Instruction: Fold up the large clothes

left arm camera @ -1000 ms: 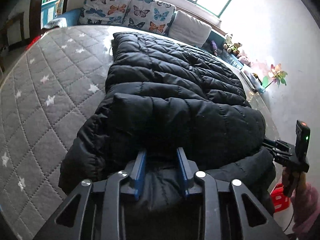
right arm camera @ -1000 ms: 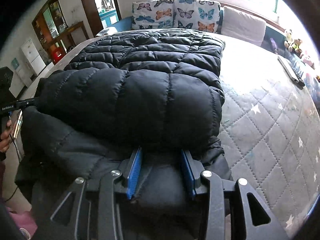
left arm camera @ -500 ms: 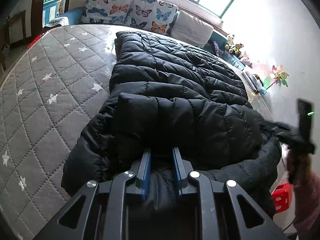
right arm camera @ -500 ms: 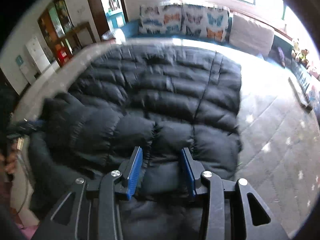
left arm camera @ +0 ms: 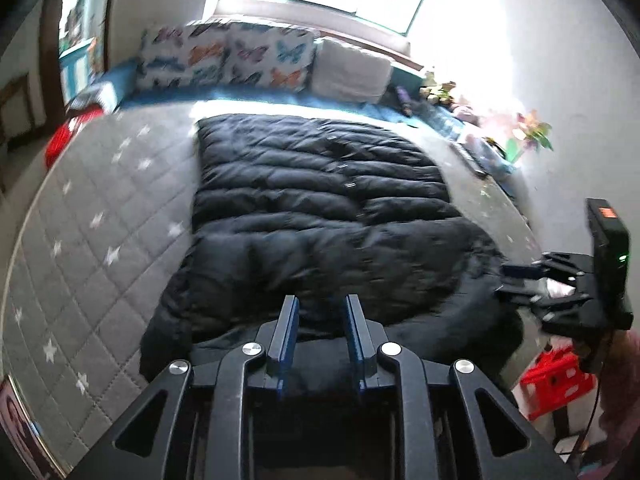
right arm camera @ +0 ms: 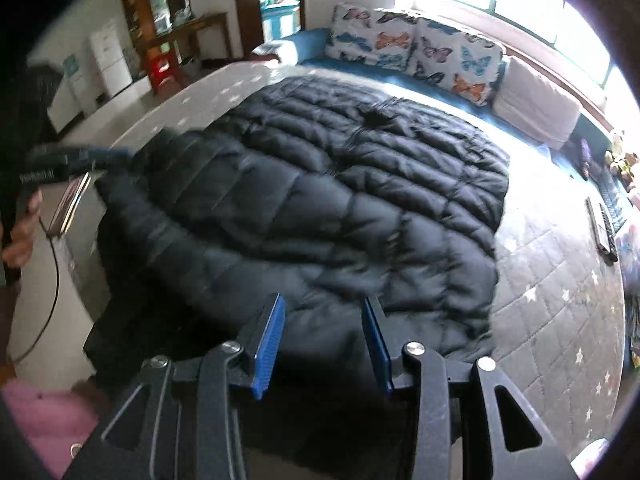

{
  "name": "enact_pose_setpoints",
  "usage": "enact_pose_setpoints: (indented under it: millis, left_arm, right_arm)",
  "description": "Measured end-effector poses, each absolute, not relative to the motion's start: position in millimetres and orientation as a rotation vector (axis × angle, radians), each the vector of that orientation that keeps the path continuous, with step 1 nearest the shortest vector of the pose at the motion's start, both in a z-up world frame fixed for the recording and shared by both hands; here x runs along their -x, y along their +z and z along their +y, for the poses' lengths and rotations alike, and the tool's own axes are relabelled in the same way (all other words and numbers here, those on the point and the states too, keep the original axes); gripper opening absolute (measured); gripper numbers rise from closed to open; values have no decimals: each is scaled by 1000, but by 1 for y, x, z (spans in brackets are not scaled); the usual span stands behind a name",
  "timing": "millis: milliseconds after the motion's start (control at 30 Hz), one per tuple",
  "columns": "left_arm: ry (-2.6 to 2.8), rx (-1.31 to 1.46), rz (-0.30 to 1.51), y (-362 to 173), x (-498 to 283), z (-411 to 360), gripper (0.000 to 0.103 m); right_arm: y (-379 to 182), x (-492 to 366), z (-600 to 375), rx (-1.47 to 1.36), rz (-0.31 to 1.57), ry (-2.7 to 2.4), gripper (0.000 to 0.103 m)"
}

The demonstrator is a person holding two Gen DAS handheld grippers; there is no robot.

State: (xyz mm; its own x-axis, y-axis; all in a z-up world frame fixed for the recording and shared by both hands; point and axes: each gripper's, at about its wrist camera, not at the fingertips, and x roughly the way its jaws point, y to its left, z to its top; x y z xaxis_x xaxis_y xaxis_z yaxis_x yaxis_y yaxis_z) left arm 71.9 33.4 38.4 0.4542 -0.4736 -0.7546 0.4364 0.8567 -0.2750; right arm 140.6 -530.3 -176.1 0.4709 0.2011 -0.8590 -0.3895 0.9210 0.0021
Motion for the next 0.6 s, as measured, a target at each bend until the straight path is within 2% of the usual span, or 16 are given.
enact_pose_setpoints:
  millis: [33,100,133,267,467,600]
  left_arm:
    - [-595,24,937,39,-69,25,37]
    - [-611,-25,920,35,-67,10,64]
    - [-585,-58,921,28,-69,4,66]
    - [-533,-117,990,-5,-79,-7,66]
    - [-560,-80,961,-29,-83,0,66]
    - [-572,-45,991,-17,-89,6,66]
  right_arm:
    - [-181,-138,-527,213,1028,374,44]
    - [-195,-138,-521,226,1047,369,44]
    - [-201,-137,-520,220,1056,366,44]
    - [-220,-135,-521,190,1063,353,44]
    - [-230,-130,-514,237,1028,346,45]
    - [-209,-139,-520,204,1045,391,45]
